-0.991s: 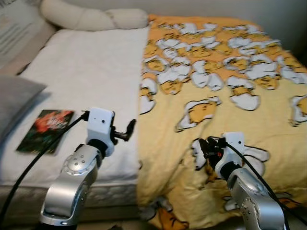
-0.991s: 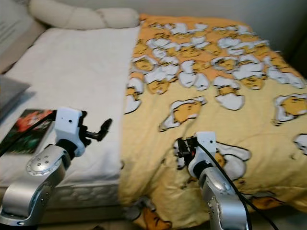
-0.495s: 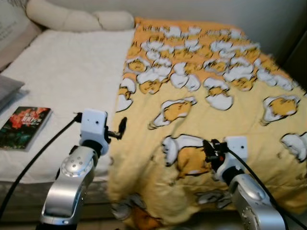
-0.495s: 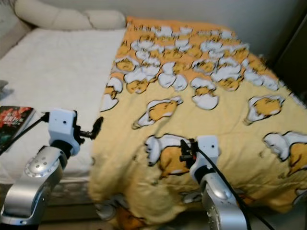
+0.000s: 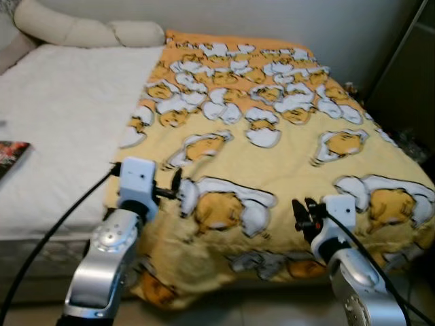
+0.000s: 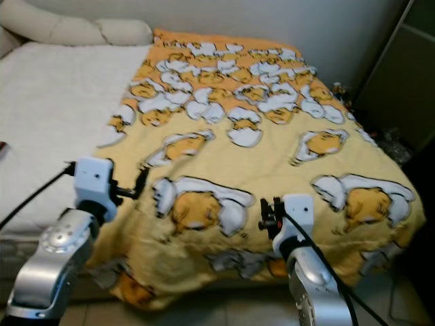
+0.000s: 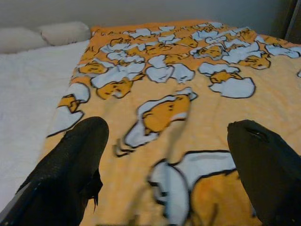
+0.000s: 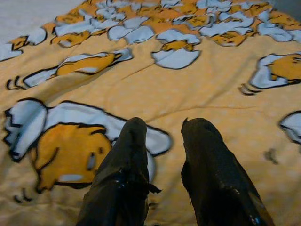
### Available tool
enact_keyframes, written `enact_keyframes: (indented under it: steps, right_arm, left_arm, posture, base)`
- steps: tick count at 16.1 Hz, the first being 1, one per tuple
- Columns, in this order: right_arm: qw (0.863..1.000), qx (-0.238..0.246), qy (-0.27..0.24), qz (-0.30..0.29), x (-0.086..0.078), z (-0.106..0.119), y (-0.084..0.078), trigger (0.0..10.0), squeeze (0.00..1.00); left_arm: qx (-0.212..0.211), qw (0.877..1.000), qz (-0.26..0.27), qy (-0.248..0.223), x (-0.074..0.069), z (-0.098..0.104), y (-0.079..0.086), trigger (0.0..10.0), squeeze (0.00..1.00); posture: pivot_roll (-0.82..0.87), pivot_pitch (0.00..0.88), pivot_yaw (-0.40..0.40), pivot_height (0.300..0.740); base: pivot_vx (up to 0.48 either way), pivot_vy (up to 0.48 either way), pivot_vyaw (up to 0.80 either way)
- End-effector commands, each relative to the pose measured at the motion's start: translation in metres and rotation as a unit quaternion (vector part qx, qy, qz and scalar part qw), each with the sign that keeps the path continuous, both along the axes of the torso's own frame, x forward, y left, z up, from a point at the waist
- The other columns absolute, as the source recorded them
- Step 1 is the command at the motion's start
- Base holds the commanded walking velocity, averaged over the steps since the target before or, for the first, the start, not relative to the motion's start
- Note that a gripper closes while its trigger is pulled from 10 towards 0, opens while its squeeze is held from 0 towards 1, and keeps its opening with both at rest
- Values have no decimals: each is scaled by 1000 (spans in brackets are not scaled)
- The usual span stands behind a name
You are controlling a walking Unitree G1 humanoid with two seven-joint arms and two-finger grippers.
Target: Clean up the room
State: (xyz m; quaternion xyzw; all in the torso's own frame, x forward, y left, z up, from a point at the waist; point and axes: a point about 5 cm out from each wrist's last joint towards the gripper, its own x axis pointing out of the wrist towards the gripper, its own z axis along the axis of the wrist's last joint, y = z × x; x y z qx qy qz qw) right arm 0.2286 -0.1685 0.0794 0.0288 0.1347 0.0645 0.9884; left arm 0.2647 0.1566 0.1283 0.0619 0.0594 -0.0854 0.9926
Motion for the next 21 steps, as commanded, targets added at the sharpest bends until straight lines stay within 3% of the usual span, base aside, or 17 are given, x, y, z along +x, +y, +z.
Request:
enact_keyframes:
  steps: [1, 5, 12, 16, 21]
  right_arm:
    - [1000, -5, 7, -27, -3, -3, -11, 10000, 0]
    - [999, -1, 15, -41, -3, -7, -14, 10000, 0]
    - [998, 7, 20, -58, -4, -10, -18, 10000, 0]
    - [998, 5, 19, -58, -1, -10, -19, 10000, 0]
    - [999, 10, 16, -48, 2, -8, -14, 10000, 0]
  left_arm:
    - [-6, 1000, -17, -5, 2, 2, -10, 10000, 0]
    - [0, 1000, -29, -7, 4, 1, -13, 10000, 0]
    - [2, 999, -38, -11, 7, 1, -17, 10000, 0]
    - [2, 999, -37, -13, 10, 1, -19, 10000, 0]
    - [-24, 998, -64, -4, 11, 1, -22, 10000, 0]
  posture:
    - [-28, 0, 2, 740]
    - [-39, 0, 8, 740]
    - [-53, 0, 16, 740]
    - [-54, 0, 11, 740]
    - [-58, 0, 16, 740]
  base:
    - [0, -480, 0]
    - [0, -480, 0]
    - [0, -480, -763]
    - [0, -480, 0]
    - [0, 0, 0]
